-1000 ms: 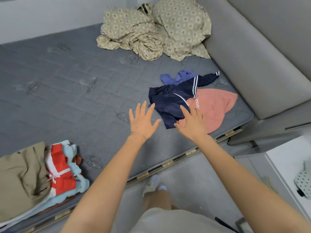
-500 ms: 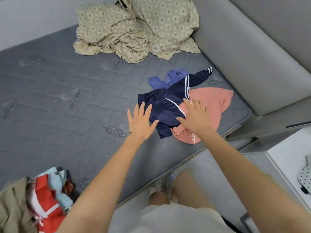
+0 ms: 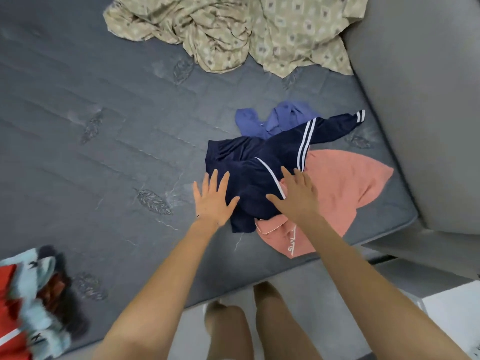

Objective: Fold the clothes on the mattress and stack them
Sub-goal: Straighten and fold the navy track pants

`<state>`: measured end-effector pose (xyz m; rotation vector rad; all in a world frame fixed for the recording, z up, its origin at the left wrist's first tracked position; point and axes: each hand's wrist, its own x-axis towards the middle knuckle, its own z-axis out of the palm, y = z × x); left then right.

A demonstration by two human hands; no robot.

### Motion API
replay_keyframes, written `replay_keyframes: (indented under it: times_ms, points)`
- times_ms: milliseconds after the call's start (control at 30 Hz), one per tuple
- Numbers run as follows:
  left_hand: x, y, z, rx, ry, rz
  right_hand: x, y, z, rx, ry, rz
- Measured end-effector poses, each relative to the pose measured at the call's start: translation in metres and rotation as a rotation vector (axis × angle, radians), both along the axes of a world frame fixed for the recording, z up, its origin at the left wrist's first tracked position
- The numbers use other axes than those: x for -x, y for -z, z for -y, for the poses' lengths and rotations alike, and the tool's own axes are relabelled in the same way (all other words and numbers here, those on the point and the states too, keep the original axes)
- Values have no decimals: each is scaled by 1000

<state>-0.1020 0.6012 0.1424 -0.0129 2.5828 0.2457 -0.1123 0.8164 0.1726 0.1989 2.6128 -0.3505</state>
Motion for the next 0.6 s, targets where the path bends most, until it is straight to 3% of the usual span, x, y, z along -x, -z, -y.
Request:
replay_keyframes:
  times_ms: [267,433,600]
  points:
    - [46,92,-4,-192,-420,84,59,98,-1,49,-64,91]
    - [84,150,16,-365,-731,6,108,154,7,91,-129,9]
    - [108,191,28,-545,-861,-89,155,196,33,150,-295,-120]
